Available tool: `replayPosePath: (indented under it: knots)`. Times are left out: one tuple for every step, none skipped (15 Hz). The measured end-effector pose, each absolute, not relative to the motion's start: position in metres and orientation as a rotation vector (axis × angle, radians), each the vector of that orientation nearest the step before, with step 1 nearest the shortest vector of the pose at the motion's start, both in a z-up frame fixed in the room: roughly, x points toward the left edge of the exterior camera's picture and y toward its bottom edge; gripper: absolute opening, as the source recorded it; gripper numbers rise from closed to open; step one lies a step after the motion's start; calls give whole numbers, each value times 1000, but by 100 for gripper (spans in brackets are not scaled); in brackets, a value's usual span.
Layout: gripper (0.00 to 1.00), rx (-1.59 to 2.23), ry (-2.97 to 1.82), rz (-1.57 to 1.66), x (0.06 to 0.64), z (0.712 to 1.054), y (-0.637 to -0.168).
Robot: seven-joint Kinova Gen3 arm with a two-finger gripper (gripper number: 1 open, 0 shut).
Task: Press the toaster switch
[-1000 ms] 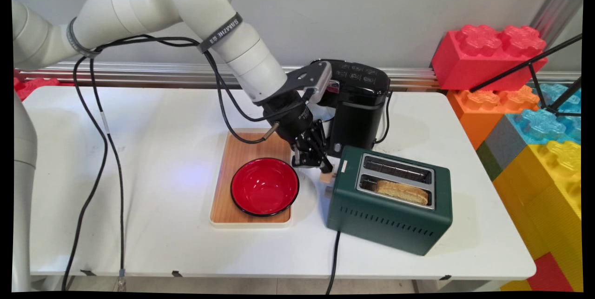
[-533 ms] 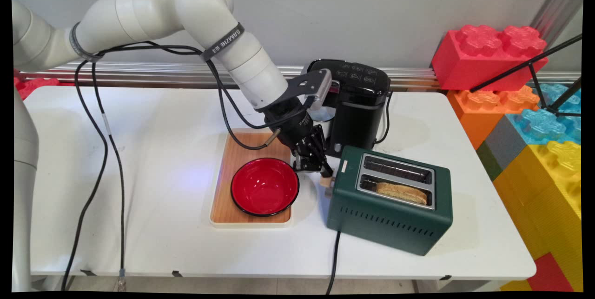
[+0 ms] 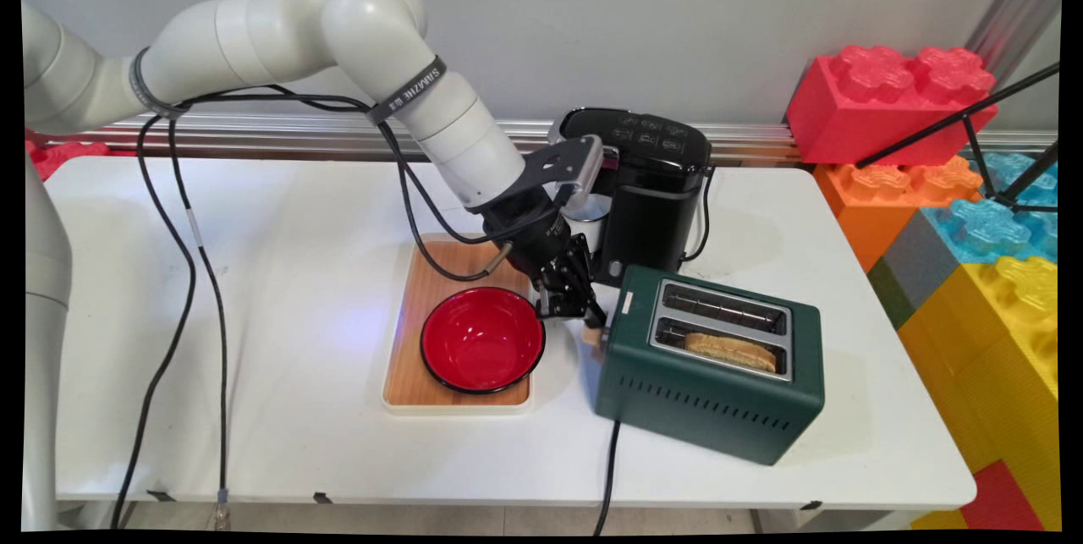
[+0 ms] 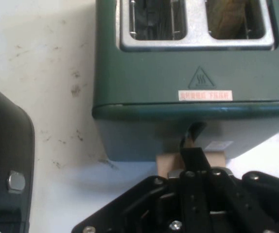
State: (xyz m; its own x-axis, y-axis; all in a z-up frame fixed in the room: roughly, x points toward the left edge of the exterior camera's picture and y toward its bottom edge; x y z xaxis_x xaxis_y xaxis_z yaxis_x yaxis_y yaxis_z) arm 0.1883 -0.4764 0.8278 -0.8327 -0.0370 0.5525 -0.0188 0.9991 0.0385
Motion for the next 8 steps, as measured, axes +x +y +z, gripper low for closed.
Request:
replayPosePath:
  knots:
    - [0, 40, -2554, -41, 188, 827, -476]
    - [0, 42, -2553, -41, 188, 826, -477]
    - [0, 44, -2553, -41, 188, 826, -477]
    - [0, 47, -2552, -41, 189, 825, -477]
    - [0, 49, -2552, -40, 189, 824, -477]
    - [0, 51, -2551, -40, 189, 823, -477]
    - [0, 53, -2551, -40, 190, 823, -477]
    - [0, 54, -2551, -40, 190, 822, -477]
